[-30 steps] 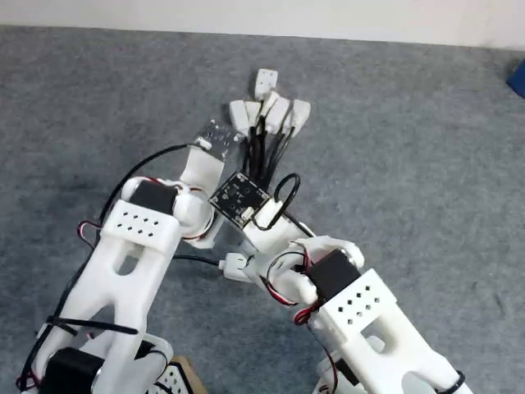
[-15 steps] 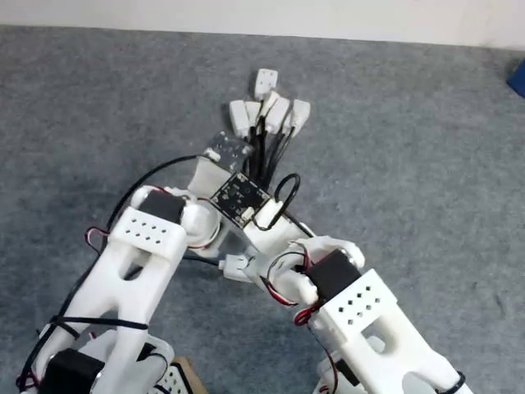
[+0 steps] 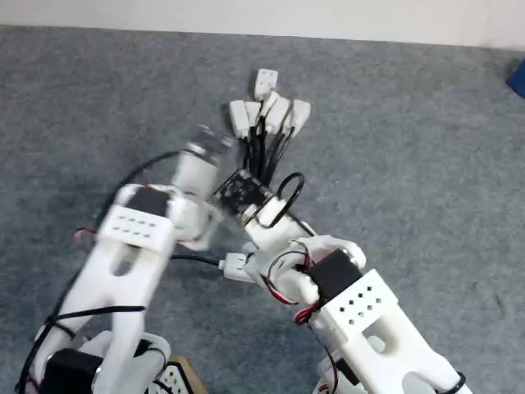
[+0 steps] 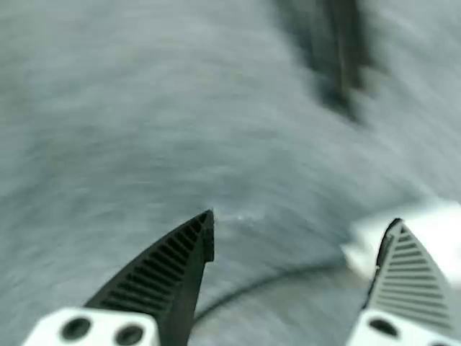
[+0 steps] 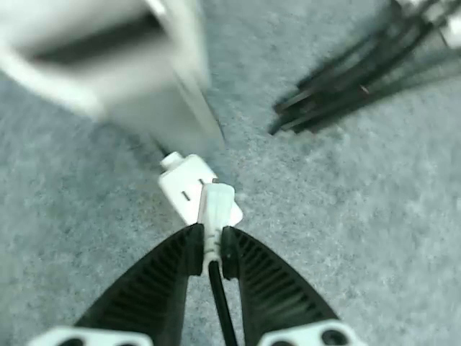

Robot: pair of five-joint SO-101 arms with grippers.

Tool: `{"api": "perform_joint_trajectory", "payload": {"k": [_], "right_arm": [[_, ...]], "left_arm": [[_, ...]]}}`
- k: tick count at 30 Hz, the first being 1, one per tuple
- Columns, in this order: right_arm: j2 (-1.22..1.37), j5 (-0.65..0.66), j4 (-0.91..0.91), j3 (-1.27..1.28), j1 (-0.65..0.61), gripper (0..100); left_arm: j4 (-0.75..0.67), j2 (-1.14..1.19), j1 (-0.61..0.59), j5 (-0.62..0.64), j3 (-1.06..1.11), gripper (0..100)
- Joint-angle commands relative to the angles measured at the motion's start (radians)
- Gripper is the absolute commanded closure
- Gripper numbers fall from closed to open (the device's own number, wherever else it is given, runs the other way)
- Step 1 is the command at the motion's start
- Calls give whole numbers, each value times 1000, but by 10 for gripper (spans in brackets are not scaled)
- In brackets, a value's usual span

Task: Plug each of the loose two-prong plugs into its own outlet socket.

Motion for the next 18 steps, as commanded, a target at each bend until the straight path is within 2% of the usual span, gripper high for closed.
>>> {"api": "perform_joint_trajectory", "payload": {"k": [1, 5, 10, 15, 18], "right_arm": [[119, -89, 4, -122, 30, 993], [384, -176, 156, -334, 28, 993], [679, -305, 412, -647, 30, 993], [782, -315, 590, -911, 16, 993], [806, -356, 619, -993, -2, 993]], "left_arm": [[-117, -18, -171, 152, 24, 639], [-213, -18, -177, 210, 88, 639], [-285, -18, -177, 221, 128, 639], [-336, -18, -176, 218, 157, 639], [-338, -16, -174, 218, 157, 639]]}}
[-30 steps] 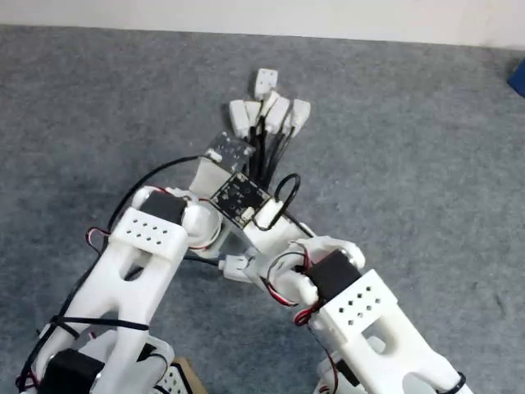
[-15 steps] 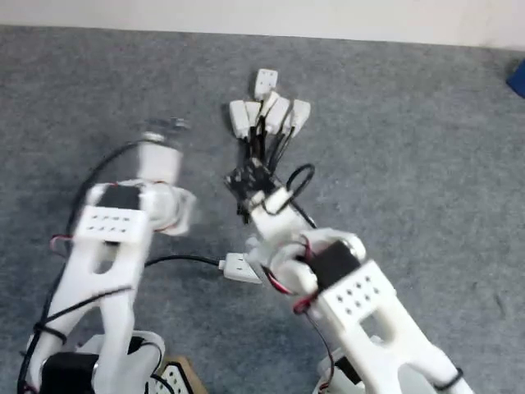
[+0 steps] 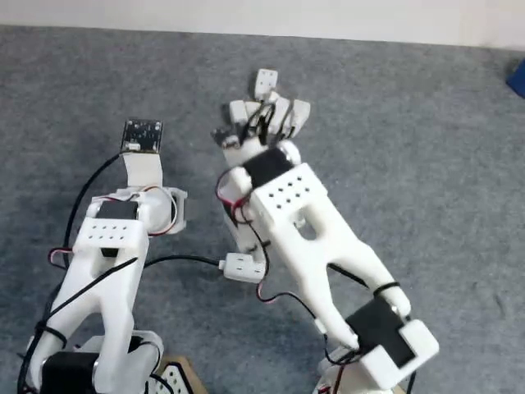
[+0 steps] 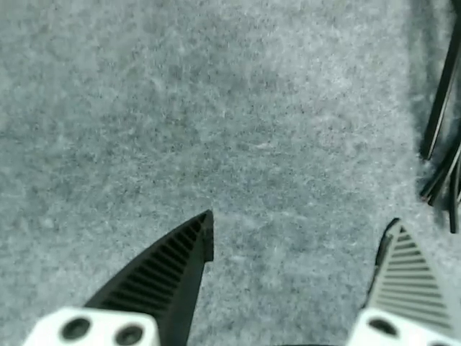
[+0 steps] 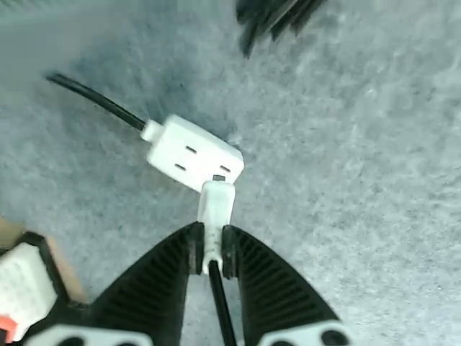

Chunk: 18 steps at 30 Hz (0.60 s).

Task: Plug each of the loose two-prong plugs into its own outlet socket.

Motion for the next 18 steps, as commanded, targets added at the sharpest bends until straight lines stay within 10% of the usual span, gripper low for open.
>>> {"api": "perform_joint_trajectory", "payload": {"k": [1, 18], "right_arm": [[13, -63, 45, -125, -18, 993], [58, -548, 47, -61, -74, 993]], "left_arm": [[-25, -16, -5, 8, -5, 639], [-25, -16, -8, 9, -4, 639]]}}
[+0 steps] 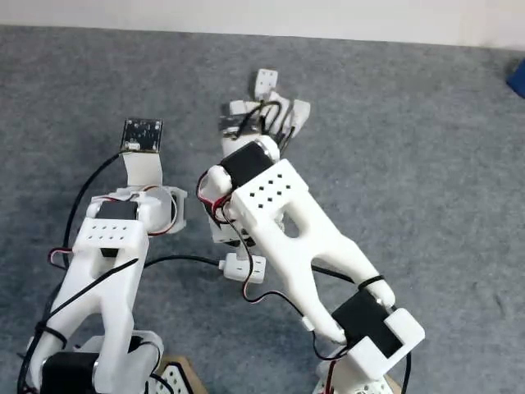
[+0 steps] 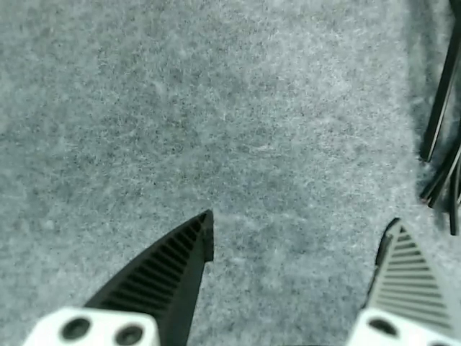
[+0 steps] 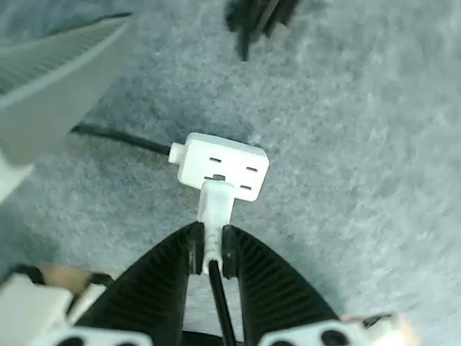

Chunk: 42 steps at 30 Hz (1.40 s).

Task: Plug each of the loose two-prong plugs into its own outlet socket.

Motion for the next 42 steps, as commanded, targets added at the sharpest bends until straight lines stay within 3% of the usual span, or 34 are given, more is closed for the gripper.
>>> {"api": "perform_joint_trajectory", "payload": {"k": [1, 5, 20, 30, 42], "right_arm": [[-10, -158, 16, 10, -4, 993], [-10, -209, 16, 41, -10, 993], [-4, -190, -56, 48, -85, 992], [-8, -169, -217, 263, -74, 992], [-13, -158, -130, 171, -74, 992]], "left_arm": [[-20, -16, -8, 9, -4, 639], [-20, -16, -8, 9, -2, 639], [-38, 59, -10, 9, -24, 639], [-40, 73, -36, 9, -33, 639], [-40, 76, -31, 8, -33, 639]]}}
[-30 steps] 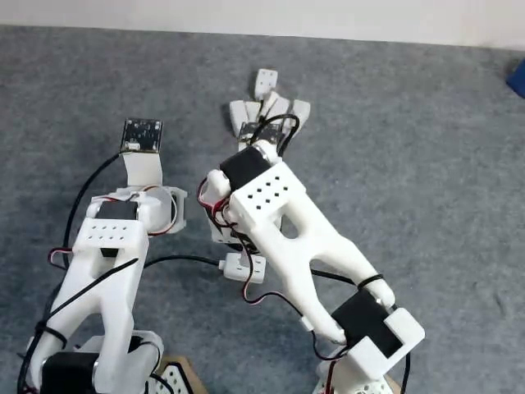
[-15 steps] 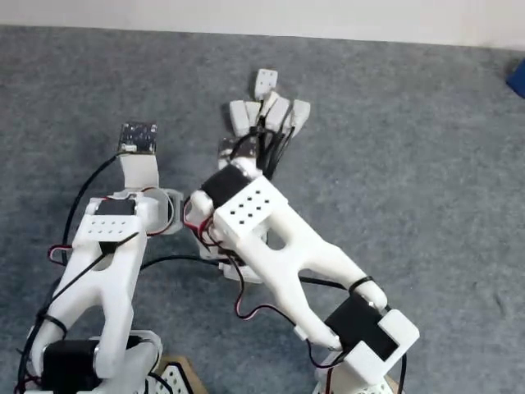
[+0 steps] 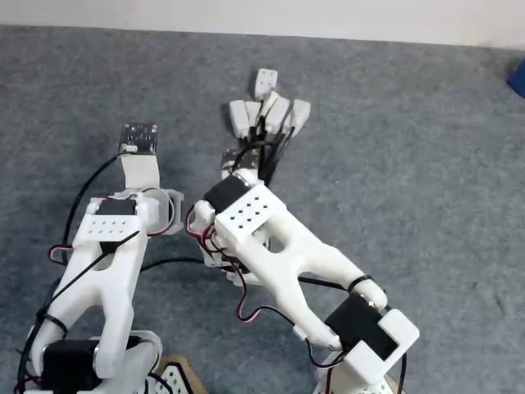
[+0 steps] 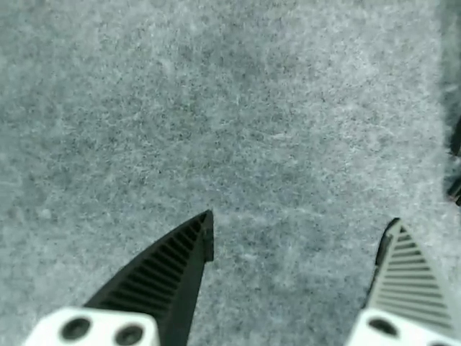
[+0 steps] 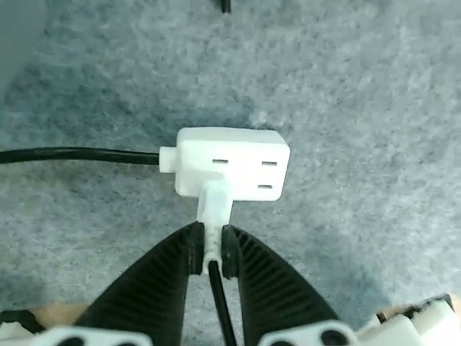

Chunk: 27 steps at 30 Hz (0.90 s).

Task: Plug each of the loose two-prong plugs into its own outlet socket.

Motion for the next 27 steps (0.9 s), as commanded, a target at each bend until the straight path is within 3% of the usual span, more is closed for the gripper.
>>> {"api": "perform_joint_trajectory", "payload": {"k": [1, 9, 19, 27], "right_arm": [[-19, 37, 76, -125, 12, 992], [-10, 49, 120, -228, 13, 992], [-10, 100, 105, -226, 127, 992], [-10, 140, 99, -208, 84, 992]], "left_arm": [[-15, -1, -5, 8, -33, 639], [-15, 1, -5, 8, -33, 639], [-14, 1, -5, 8, -33, 639], [-12, 1, -5, 8, -33, 639]]}}
